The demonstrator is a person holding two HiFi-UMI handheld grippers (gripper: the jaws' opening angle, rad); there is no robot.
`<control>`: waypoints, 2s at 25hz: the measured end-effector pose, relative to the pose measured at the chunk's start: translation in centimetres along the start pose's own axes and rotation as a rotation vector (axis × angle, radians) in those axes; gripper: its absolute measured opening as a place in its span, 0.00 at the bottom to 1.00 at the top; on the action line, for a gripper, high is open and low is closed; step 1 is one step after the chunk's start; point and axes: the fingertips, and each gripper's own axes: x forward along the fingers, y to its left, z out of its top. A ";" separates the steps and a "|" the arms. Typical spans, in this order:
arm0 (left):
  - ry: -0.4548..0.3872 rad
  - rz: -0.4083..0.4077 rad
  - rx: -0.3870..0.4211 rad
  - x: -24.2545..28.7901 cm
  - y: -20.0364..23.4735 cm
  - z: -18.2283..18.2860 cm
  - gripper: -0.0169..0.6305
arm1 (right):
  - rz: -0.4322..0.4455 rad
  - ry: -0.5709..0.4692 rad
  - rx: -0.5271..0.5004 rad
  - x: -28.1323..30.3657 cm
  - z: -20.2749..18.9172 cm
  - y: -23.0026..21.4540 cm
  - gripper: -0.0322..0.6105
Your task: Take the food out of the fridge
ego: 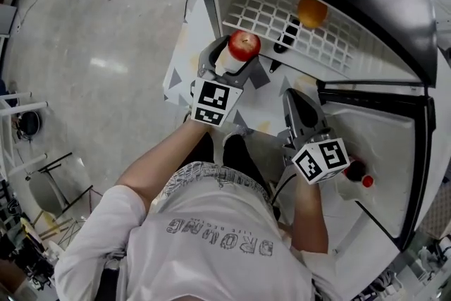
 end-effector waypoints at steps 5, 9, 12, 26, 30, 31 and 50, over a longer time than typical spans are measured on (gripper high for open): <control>0.008 -0.047 0.005 -1.0 -0.4 0.1 0.53 | -0.020 -0.017 0.001 -0.1 0.7 0.3 0.04; 0.000 -0.082 0.009 -2.0 -0.9 0.8 0.53 | -0.042 -0.041 0.005 -0.4 1.3 0.3 0.04; -0.017 -0.109 0.027 -3.0 -1.1 1.9 0.53 | -0.064 -0.061 0.012 -0.6 1.8 0.4 0.04; -0.078 -0.214 0.071 -7.3 -0.8 5.9 0.53 | -0.152 -0.154 0.004 -2.2 3.7 2.5 0.04; -0.092 -0.249 0.082 -8.5 -0.9 6.5 0.53 | -0.171 -0.173 -0.004 -2.5 4.0 3.1 0.04; -0.094 -0.260 0.081 -8.8 -0.9 6.6 0.53 | -0.175 -0.177 -0.004 -2.6 4.1 3.3 0.04; -0.147 -0.379 0.082 -11.8 -0.1 8.4 0.53 | -0.208 -0.213 -0.020 -2.5 5.0 5.1 0.04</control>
